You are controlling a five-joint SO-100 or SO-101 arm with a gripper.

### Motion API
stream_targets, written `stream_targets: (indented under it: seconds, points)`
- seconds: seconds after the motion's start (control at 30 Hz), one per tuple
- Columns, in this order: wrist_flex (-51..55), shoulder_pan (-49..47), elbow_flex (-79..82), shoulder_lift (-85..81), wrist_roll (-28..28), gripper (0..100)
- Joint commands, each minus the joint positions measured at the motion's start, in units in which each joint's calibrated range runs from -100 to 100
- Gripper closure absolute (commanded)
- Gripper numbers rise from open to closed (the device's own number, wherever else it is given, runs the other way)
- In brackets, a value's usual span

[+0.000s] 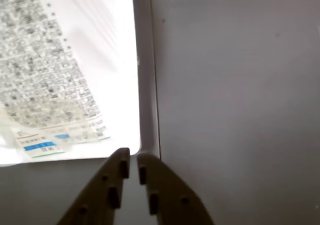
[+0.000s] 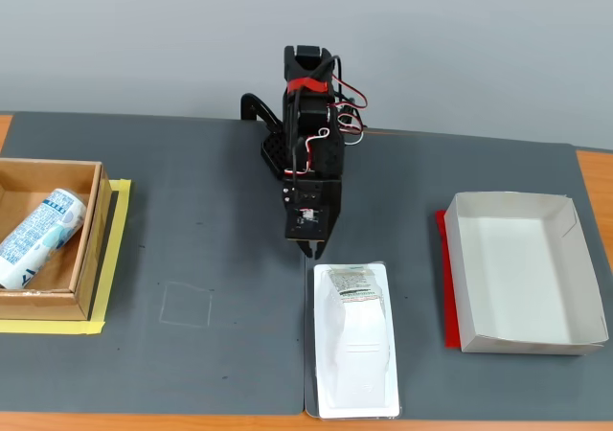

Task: Pick the sandwich and put it in the gray box

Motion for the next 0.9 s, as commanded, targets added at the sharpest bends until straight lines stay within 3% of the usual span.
stream_targets:
  seconds: [0.0, 0.87]
  points:
    - [-0.73, -0.11, -0.92, 0.25, -0.2, 98]
    - [-0.82, -3.24, -33.76, 32.38, -0.56, 98]
